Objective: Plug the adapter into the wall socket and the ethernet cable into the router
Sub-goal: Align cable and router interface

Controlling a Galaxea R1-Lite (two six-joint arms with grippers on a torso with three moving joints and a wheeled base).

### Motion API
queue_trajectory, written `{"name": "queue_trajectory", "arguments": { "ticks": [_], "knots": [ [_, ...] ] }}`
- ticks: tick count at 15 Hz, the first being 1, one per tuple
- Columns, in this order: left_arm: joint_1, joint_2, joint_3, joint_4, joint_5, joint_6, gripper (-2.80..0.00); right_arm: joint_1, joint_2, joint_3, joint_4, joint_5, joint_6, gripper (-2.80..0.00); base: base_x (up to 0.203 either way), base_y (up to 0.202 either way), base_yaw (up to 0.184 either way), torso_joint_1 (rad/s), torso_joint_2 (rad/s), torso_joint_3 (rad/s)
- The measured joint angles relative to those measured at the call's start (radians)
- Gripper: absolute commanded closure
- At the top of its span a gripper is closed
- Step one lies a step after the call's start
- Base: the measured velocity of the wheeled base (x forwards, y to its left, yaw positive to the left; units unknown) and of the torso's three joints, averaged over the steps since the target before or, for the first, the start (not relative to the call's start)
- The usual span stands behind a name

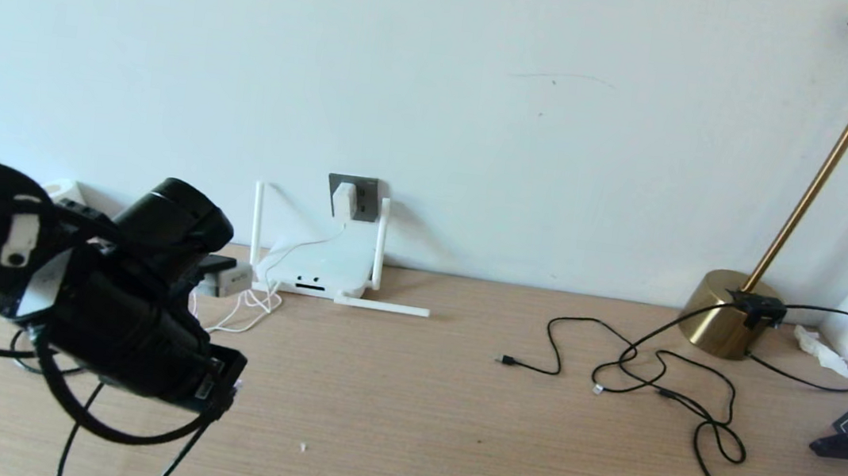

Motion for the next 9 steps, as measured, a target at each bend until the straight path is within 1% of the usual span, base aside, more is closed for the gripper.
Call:
{"name": "queue_trajectory", "arguments": {
  "ticks": [1,2,4,6,7,9],
  "knots": [
    [-0.004,-0.017,0.028,-0.034,0.001,-0.007,0.0,0.0,0.0,0.0,0.0,0.0,0.001,0.0,0.0,0.0,0.0,0.0,0.0,0.0],
    [-0.006,-0.027,0.052,-0.065,0.001,-0.009,0.0,0.0,0.0,0.0,0.0,0.0,0.001,0.0,0.098,0.0,-0.001,-0.017,-0.01,0.012],
    [-0.011,-0.039,0.086,-0.097,-0.001,-0.01,0.0,0.0,0.0,0.0,0.0,0.0,0.001,0.0,0.182,0.0,0.0,0.003,0.0,0.004],
    [-0.017,-0.04,0.107,-0.107,-0.001,-0.011,0.0,0.0,0.0,0.0,-0.002,0.0,0.001,0.0,0.178,0.0,-0.001,-0.014,0.0,0.003],
    [-0.024,-0.041,0.119,-0.109,-0.001,-0.011,0.0,0.0,0.0,0.0,0.0,-0.001,0.001,0.0,0.087,0.0,-0.025,-0.025,-0.03,0.018],
    [-0.028,-0.04,0.147,-0.14,0.001,-0.011,0.0,0.0,0.0,0.0,0.0,-0.001,0.001,0.0,0.0,0.0,0.0,0.013,0.01,-0.001]
  ]
}}
